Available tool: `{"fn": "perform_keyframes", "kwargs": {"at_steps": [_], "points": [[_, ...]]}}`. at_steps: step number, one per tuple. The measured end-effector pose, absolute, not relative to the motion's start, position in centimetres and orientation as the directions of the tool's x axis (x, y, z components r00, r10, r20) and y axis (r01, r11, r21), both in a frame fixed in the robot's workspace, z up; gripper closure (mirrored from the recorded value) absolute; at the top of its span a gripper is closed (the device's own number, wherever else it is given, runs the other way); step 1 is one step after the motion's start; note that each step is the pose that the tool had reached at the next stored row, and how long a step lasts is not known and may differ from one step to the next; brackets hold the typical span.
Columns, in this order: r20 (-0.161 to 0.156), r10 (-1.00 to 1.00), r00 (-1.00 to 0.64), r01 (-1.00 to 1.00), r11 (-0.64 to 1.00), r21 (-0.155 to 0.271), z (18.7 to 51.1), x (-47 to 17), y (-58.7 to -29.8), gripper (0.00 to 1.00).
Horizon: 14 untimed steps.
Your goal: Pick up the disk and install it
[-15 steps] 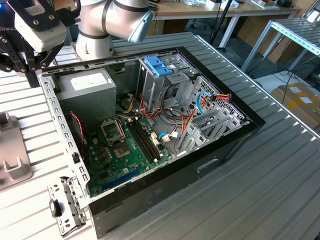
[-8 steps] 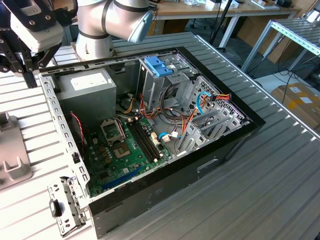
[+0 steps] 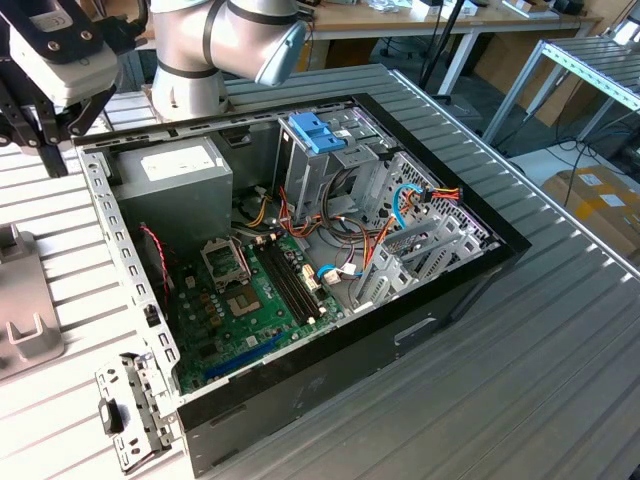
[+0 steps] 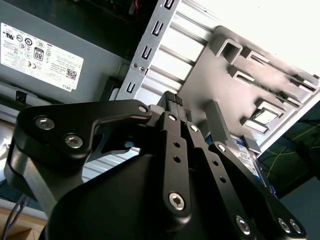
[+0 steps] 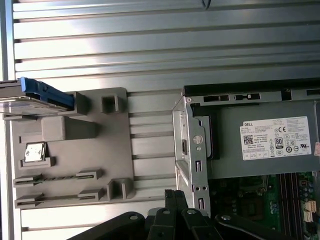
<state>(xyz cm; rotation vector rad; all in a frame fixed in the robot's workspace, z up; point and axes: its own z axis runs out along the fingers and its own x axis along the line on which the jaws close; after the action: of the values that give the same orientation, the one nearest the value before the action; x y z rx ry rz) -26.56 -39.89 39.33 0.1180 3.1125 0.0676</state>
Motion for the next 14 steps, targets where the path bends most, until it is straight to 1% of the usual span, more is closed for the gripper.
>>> {"fn": "perform_keyframes", "kwargs": {"at_steps": [14], "points": [[-0.024, 0.076, -0.997, 0.075, 0.996, 0.044, 39.3, -28.0, -39.9, 0.89]]}}
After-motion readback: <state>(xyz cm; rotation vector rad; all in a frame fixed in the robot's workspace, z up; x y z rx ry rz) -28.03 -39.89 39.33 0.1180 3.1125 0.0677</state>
